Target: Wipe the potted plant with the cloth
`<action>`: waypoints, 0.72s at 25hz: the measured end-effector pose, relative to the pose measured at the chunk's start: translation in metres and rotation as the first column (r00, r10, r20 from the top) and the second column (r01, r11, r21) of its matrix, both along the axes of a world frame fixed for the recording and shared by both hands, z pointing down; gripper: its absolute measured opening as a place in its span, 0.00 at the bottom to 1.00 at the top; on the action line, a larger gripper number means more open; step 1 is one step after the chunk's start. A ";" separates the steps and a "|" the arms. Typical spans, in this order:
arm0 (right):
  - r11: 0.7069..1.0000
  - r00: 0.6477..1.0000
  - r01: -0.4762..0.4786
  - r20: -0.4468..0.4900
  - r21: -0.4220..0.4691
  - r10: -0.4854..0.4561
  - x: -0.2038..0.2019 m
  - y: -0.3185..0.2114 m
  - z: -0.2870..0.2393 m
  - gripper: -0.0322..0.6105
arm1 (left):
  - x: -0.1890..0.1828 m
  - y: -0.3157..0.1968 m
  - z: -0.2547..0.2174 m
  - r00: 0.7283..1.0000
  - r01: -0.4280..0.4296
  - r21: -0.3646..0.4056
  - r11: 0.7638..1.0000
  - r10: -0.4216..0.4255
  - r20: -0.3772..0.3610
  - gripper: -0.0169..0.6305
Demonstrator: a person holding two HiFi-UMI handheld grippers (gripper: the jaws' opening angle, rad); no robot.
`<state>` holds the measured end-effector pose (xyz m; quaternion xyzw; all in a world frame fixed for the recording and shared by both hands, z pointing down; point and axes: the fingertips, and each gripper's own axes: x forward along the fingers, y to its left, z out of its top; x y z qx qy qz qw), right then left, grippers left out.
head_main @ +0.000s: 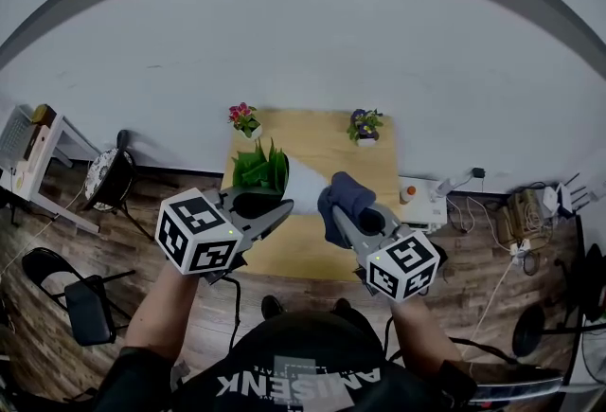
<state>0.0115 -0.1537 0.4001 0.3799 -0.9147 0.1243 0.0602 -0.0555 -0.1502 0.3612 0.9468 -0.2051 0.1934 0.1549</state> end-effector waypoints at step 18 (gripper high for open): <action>0.972 0.988 0.145 0.020 0.184 -0.151 -0.044 -0.010 -0.091 0.12 | 0.006 0.012 0.018 0.986 -0.168 0.129 0.977 0.164 0.041 0.05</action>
